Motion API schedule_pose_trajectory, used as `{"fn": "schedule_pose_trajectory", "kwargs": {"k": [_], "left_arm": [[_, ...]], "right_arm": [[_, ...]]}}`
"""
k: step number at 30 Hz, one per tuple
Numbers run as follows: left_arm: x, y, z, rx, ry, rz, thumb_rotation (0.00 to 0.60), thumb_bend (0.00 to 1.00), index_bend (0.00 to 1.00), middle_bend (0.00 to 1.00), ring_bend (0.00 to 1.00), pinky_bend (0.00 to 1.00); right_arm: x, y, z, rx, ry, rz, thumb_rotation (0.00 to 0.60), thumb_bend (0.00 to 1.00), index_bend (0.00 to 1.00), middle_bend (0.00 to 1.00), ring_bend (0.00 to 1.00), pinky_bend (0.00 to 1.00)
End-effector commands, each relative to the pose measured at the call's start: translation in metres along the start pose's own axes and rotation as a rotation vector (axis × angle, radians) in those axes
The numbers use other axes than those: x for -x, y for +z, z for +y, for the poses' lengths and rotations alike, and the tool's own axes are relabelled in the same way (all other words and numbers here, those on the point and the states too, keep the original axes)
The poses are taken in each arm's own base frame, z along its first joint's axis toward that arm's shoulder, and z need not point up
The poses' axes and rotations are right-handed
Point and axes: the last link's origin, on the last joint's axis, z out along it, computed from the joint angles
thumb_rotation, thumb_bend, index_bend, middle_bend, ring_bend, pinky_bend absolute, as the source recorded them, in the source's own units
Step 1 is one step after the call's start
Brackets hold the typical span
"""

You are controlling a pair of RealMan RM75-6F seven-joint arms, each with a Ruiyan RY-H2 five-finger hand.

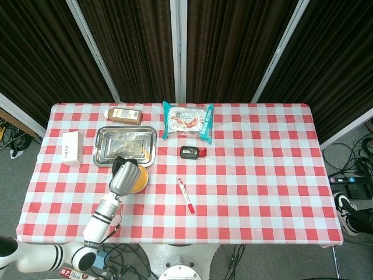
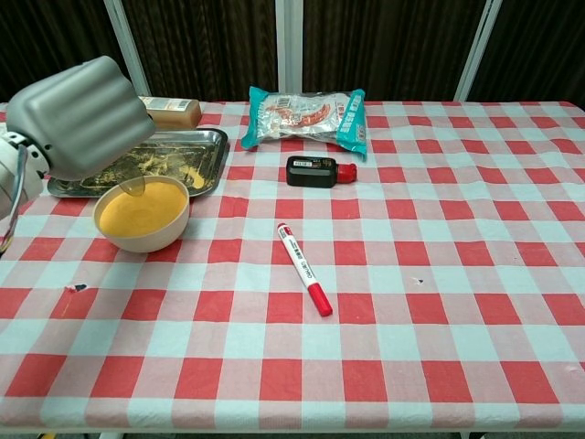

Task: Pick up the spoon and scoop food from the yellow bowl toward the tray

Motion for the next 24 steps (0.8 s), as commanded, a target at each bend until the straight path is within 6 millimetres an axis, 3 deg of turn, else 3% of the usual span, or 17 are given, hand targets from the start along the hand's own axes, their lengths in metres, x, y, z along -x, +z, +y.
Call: {"fn": "schedule_pose_trajectory", "kwargs": {"k": [1, 17, 24], "left_arm": [[-0.001, 0.003, 0.007, 0.017, 0.054, -0.013, 0.600, 0.42, 0.78, 0.97, 0.94, 0.96], [-0.001, 0.005, 0.005, 0.013, -0.001, -0.039, 0.600, 0.41, 0.79, 1.00, 0.98, 1.00], [0.005, 0.010, -0.011, -0.018, -0.273, 0.017, 0.600, 0.42, 0.79, 1.00, 0.98, 1.00]], "right_arm": [[0.000, 0.000, -0.001, -0.003, 0.002, 0.002, 0.600, 0.12, 0.10, 0.29, 0.02, 0.14], [0.000, -0.002, 0.000, -0.005, 0.005, 0.003, 0.600, 0.12, 0.10, 0.29, 0.02, 0.14], [-0.002, -0.002, 0.002, 0.002, 0.003, 0.004, 0.600, 0.12, 0.10, 0.29, 0.02, 0.14]]}}
